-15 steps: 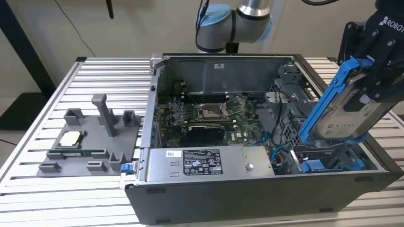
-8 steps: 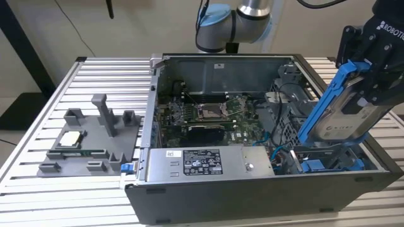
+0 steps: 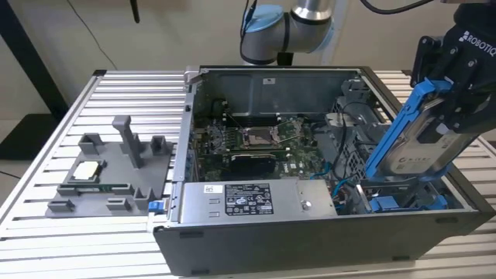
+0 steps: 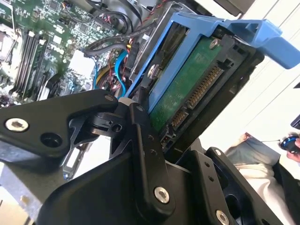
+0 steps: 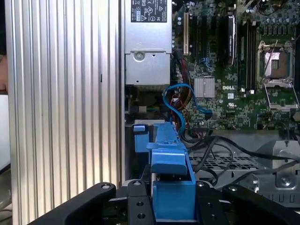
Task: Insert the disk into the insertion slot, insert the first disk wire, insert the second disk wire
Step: 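Insert the disk into the insertion slot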
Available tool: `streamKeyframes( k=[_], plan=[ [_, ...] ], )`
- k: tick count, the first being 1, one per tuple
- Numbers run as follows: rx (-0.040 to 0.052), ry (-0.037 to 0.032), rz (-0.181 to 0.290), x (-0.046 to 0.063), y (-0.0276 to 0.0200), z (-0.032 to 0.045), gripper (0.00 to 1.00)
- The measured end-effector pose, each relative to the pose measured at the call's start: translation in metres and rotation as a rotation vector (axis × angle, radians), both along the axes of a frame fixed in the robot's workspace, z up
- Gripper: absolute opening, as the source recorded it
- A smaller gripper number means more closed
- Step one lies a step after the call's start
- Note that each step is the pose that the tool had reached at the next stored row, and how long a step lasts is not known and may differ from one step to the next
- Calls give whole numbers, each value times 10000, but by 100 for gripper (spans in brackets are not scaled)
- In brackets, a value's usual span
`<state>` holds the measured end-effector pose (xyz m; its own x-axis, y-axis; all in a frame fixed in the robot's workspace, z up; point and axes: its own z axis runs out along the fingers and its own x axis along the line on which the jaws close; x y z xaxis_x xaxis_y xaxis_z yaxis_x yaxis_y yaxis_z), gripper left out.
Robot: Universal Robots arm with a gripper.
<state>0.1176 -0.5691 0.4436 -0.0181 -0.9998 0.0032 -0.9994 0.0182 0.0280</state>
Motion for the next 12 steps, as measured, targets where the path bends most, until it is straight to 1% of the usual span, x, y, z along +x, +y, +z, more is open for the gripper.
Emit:
streamKeyframes(
  k=[12],
  plan=[
    [1, 0, 0, 0, 0, -65, 33]
  ],
)
